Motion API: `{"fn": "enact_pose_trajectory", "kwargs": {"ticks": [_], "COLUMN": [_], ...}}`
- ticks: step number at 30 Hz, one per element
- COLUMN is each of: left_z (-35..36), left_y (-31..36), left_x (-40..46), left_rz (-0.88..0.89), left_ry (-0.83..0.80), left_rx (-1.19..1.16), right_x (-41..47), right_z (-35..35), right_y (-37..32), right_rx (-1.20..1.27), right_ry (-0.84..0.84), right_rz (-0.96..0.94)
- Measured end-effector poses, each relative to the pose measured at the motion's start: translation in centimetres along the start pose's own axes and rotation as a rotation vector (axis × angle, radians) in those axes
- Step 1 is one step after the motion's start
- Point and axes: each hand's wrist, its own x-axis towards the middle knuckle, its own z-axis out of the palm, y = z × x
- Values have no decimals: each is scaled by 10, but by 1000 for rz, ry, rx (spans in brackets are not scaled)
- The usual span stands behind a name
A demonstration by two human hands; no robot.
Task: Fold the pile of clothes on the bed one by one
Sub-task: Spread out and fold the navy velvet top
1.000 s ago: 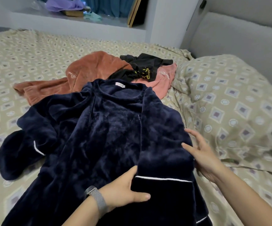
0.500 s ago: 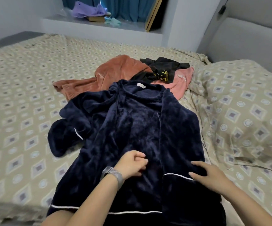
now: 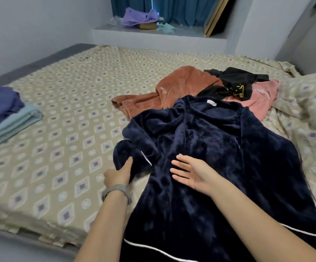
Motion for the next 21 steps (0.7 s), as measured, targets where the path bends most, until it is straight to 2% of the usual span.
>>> {"fn": "enact_pose_trajectory", "kwargs": {"ticks": [3,6,7,9,12,13,14,17,19,21], "left_z": [1,1,0,-1,-16,-19,-21,-19,-16,-13], "left_y": [1,17,23,38,52,48,41,17,-8,-31], "left_x": [15,23,20,6,-32,-41,-48,-73,-87,-94], "left_rz": [20,-13,56,411,1135,1295,1379,1419,1316,1184], "left_ry": [-64,-351,-418,-438,-403,-431,-505,-746,-882,-1020], "left_rx": [-16,-183,-167,-44,197,276,382,741,1086,1290], "right_x": [15,17,17,13,4,-1,-6,-21,-27,-32], "right_z": [14,12,10,7,5,5,4,4,5,9], "right_y": [9,3,-1,-13,-36,-44,-50,-64,-60,-41], "right_rx": [-23,-28,-33,-51,-82,-87,-85,-123,-295,-552], "right_ry": [17,51,63,74,64,47,15,-124,-139,-55], "right_rz": [89,99,89,39,-86,-106,-109,-46,23,78]}}
